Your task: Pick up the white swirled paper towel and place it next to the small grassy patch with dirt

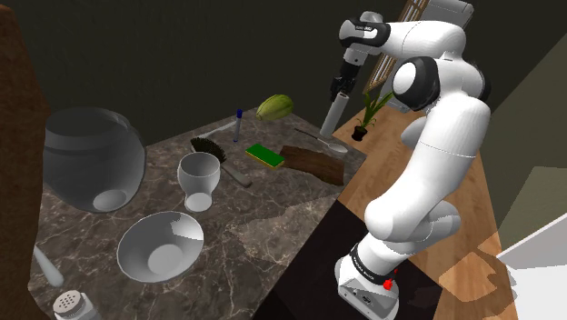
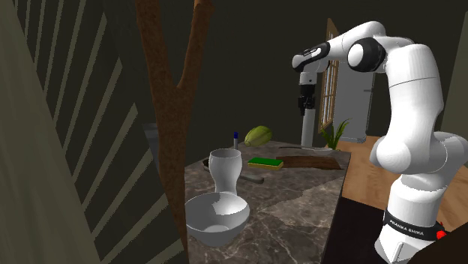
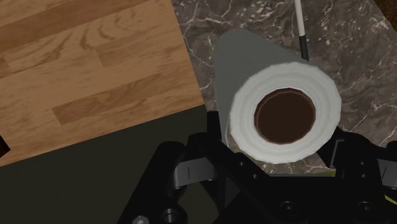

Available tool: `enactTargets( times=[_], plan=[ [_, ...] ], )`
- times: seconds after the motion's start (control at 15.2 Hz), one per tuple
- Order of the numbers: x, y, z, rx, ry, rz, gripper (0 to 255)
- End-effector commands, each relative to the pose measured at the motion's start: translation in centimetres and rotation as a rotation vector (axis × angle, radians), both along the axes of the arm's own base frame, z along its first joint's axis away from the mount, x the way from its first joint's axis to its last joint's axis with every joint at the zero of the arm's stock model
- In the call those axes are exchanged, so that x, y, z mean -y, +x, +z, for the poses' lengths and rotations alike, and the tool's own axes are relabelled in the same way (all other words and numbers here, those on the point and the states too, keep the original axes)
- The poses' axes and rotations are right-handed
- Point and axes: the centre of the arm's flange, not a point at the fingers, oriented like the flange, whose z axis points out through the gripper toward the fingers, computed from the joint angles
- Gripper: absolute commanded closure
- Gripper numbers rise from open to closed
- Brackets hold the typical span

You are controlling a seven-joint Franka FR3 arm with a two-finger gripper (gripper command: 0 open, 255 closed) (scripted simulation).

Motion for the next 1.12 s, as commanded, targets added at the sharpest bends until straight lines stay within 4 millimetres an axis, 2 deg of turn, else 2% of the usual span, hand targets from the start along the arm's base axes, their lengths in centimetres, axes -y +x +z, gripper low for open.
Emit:
enactTargets(
  times=[0.0,0.07,0.13,0.46,0.73,1.06],
  plan=[
    [0.0,0.0,0.0,0.0,0.0,0.0,255],
    [0.0,0.0,0.0,0.0,0.0,0.0,255],
    [0.0,0.0,0.0,0.0,0.0,0.0,0],
    [0.0,0.0,0.0,0.0,0.0,0.0,0],
    [0.3,0.2,5.0,0.0,0.0,0.0,0],
    [0.3,0.2,5.0,0.0,0.0,0.0,0]
  ],
)
